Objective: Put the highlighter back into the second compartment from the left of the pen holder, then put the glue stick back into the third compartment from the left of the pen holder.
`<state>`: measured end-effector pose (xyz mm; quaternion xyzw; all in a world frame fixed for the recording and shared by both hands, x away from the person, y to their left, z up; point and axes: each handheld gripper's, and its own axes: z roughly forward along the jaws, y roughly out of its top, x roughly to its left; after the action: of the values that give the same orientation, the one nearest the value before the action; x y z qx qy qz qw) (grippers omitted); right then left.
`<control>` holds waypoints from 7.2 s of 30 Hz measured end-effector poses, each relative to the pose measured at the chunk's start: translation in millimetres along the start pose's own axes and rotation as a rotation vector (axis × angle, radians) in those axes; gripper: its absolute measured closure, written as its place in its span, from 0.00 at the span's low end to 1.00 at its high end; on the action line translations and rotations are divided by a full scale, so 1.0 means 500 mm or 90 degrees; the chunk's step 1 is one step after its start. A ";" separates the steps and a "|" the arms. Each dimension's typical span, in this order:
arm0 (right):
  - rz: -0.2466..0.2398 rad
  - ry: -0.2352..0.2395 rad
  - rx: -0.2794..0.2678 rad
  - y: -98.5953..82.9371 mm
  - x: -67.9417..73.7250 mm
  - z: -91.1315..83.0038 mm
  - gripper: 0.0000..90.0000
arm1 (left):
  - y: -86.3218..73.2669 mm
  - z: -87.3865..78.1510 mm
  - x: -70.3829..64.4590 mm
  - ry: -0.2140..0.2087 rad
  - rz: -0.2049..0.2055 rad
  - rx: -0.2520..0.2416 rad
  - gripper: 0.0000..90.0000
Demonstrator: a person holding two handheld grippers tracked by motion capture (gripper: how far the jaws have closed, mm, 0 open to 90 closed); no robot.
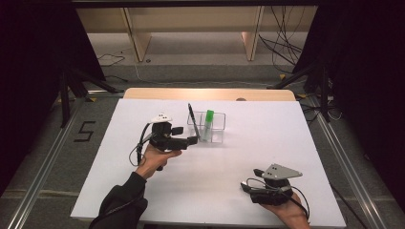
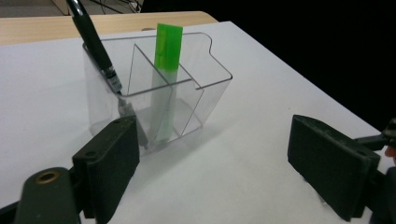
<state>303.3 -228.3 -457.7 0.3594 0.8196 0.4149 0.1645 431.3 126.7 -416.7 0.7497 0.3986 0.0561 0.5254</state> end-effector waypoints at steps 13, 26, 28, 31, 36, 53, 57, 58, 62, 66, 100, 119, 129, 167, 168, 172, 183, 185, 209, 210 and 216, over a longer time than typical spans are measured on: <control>0.007 0.006 0.024 0.002 -0.010 -0.004 0.36 | -0.049 -0.028 -0.008 0.004 0.015 0.003 0.19; 0.008 0.003 0.065 0.003 -0.019 -0.008 0.36 | -0.120 -0.054 -0.019 -0.001 0.028 0.008 0.19; 0.011 0.001 0.069 0.001 -0.019 -0.008 0.36 | -0.129 -0.057 -0.019 -0.003 0.032 0.012 0.19; 0.013 -0.001 0.074 -0.002 -0.020 -0.010 0.36 | -0.141 -0.059 -0.018 0.000 0.029 0.018 0.19; 0.016 -0.008 0.079 -0.008 -0.021 -0.016 0.36 | -0.153 -0.061 -0.017 0.007 0.036 0.027 0.19; 0.019 -0.003 0.112 -0.032 -0.024 -0.027 0.34 | -0.175 -0.068 -0.035 0.011 0.071 0.046 0.18; 0.003 -0.004 0.133 -0.031 -0.022 -0.030 0.33 | -0.180 -0.070 -0.045 0.011 0.084 0.049 0.18; 0.002 -0.003 0.140 -0.030 -0.021 -0.031 0.33 | -0.181 -0.071 -0.046 0.012 0.087 0.051 0.18; -0.004 -0.006 0.167 -0.032 -0.020 -0.030 0.32 | -0.184 -0.074 -0.048 0.010 0.086 0.053 0.18; -0.009 -0.017 0.194 -0.035 -0.020 -0.031 0.32 | -0.185 -0.074 -0.049 0.008 0.090 0.058 0.18; -0.023 -0.026 0.252 -0.047 -0.017 -0.015 0.42 | -0.188 -0.075 -0.064 -0.003 0.103 0.060 0.18; -0.040 -0.013 0.263 -0.043 -0.009 -0.021 0.71 | -0.192 -0.076 -0.066 -0.001 0.105 0.067 0.18; -0.047 -0.022 0.256 -0.039 -0.004 -0.022 0.73 | -0.193 -0.076 -0.066 -0.001 0.104 0.068 0.18; -0.707 -0.318 -0.040 -0.025 0.181 0.034 0.73 | -0.127 -0.078 -0.114 -0.048 0.145 0.113 0.19; -0.726 -0.317 -0.042 -0.025 0.183 0.039 0.73 | -0.120 -0.077 -0.118 -0.052 0.151 0.122 0.19; -0.786 -0.317 -0.052 -0.026 0.192 0.058 0.73 | -0.100 -0.067 -0.137 -0.074 0.174 0.153 0.19; -0.841 -0.306 -0.070 -0.023 0.215 0.083 0.73 | -0.074 -0.014 -0.173 -0.121 0.238 0.258 0.24; -0.854 -0.302 -0.080 -0.024 0.218 0.083 0.73 | -0.074 -0.006 -0.179 -0.130 0.249 0.273 0.26; -0.889 -0.276 -0.093 -0.032 0.235 0.085 0.73 | -0.068 0.045 -0.194 -0.227 0.286 0.398 0.59; -0.890 -0.275 -0.095 -0.032 0.235 0.085 0.73 | -0.069 0.047 -0.195 -0.230 0.288 0.401 0.60; -0.897 -0.271 -0.103 -0.032 0.237 0.085 0.73 | -0.071 0.056 -0.201 -0.244 0.293 0.416 0.67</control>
<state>238.6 -124.9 -492.5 -0.1923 0.7733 0.1914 0.5731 358.5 44.6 -425.2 0.9425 0.1135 -0.0969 0.2991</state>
